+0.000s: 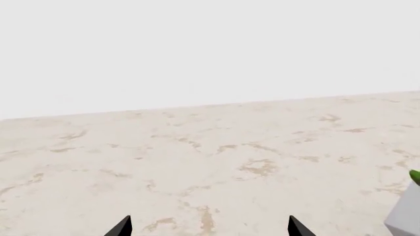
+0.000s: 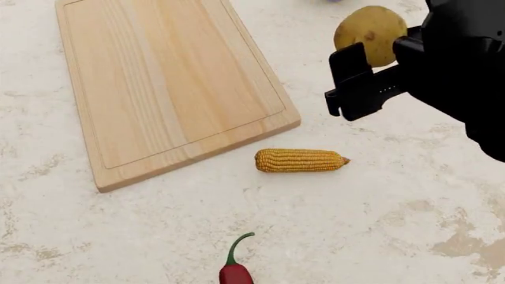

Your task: Clear the non-vegetable object off the cutting board and place the vegetables onto it.

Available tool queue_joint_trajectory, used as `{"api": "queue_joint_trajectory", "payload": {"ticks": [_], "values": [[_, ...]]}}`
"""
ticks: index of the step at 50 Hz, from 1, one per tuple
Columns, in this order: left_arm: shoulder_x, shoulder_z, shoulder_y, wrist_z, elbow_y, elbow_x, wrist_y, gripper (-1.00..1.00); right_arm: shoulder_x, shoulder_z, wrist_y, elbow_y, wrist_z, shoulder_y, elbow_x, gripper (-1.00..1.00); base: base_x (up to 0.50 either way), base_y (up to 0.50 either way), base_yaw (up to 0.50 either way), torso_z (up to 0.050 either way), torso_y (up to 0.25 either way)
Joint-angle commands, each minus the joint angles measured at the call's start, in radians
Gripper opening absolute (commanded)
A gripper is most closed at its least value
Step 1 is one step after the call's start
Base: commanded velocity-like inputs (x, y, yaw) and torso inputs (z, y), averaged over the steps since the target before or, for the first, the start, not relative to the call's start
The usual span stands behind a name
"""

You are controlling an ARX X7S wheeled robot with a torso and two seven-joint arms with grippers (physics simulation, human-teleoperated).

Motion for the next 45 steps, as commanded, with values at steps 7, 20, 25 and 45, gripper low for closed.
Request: {"api": "queue_joint_trajectory", "payload": {"ticks": [7, 20, 25, 45], "values": [[0.021, -0.021, -0.003, 0.026, -0.005, 0.009, 0.005, 1.00, 0.073, 0.024, 0.020, 0.031, 0.013, -0.006, -0.059, -1.00, 0.00, 0.00, 0.00, 0.000, 0.000], [0.020, -0.016, 0.005, 0.019, 0.016, 0.004, -0.008, 1.00, 0.090, 0.005, 0.000, 0.120, -0.011, -0.051, -0.091, -1.00, 0.00, 0.00, 0.00, 0.000, 0.000], [0.020, -0.014, 0.000, 0.020, 0.009, 0.005, -0.005, 1.00, 0.094, -0.004, -0.010, 0.140, -0.012, -0.078, -0.099, -1.00, 0.00, 0.00, 0.00, 0.000, 0.000], [0.018, -0.011, 0.009, 0.016, 0.016, -0.002, -0.007, 1.00, 0.105, -0.014, -0.056, 0.205, 0.005, -0.164, -0.104, 1.00, 0.00, 0.00, 0.00, 0.000, 0.000]]}}
